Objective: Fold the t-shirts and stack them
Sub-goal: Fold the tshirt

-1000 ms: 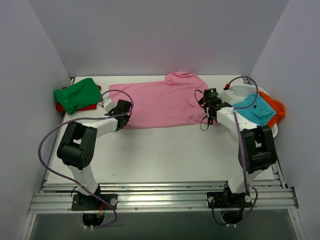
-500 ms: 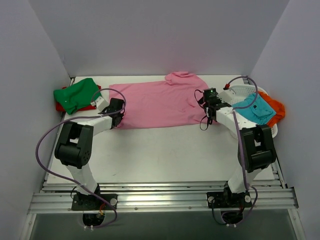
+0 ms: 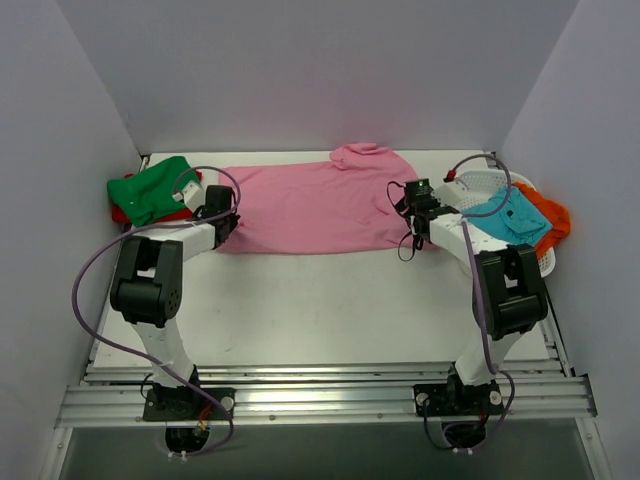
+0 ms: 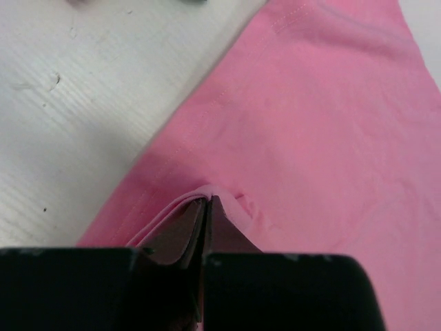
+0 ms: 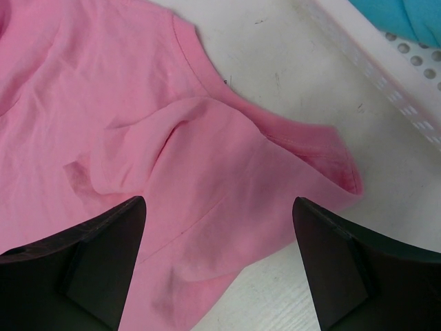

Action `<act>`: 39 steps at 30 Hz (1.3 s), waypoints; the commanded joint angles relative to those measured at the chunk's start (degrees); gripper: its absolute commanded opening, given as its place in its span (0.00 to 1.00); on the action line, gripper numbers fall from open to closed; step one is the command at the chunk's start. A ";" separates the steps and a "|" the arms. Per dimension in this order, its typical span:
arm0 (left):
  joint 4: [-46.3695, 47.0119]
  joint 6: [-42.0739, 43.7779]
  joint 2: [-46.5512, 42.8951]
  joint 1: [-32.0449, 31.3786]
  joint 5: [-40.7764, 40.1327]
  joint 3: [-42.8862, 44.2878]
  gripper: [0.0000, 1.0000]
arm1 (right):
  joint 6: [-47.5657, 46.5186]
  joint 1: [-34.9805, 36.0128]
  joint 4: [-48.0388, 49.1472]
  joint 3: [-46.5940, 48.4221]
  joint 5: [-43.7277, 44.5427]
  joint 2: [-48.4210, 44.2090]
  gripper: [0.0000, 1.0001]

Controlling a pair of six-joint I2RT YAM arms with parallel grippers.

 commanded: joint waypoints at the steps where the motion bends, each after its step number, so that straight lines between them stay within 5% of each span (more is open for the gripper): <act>1: 5.83 2.40 1.83 1.79 3.59 3.46 0.02 | -0.44 -0.40 -0.29 1.69 1.31 1.15 0.83; 5: 3.65 2.14 4.90 3.20 5.26 6.45 0.06 | -0.44 -0.67 -0.29 2.65 1.31 2.90 0.83; 8: 3.28 0.73 6.22 4.60 7.19 7.51 0.45 | -0.44 -0.75 -0.37 3.71 1.14 3.79 0.83; 9: 3.37 0.03 6.49 4.87 8.16 7.42 0.74 | -0.44 -0.75 -0.37 4.15 1.05 3.96 0.84; 11: 2.94 -0.67 6.58 5.66 8.78 7.60 0.94 | -0.53 -0.75 -0.37 4.67 0.88 4.23 0.84; 24: -2.42 0.64 1.74 8.91 12.29 17.52 0.94 | -6.32 -1.02 3.39 12.94 -0.70 2.38 0.85; 28: -1.99 2.66 5.86 9.97 14.49 24.37 0.94 | -12.12 -2.86 6.76 21.52 -10.60 11.30 0.86; 33: 1.17 4.42 13.42 10.76 22.99 33.77 0.94 | -16.53 -4.01 3.14 44.17 -19.95 26.18 0.86; 39: 4.34 4.51 25.72 12.87 33.29 44.06 0.94 | -16.44 -4.71 10.77 54.67 -30.58 38.58 0.86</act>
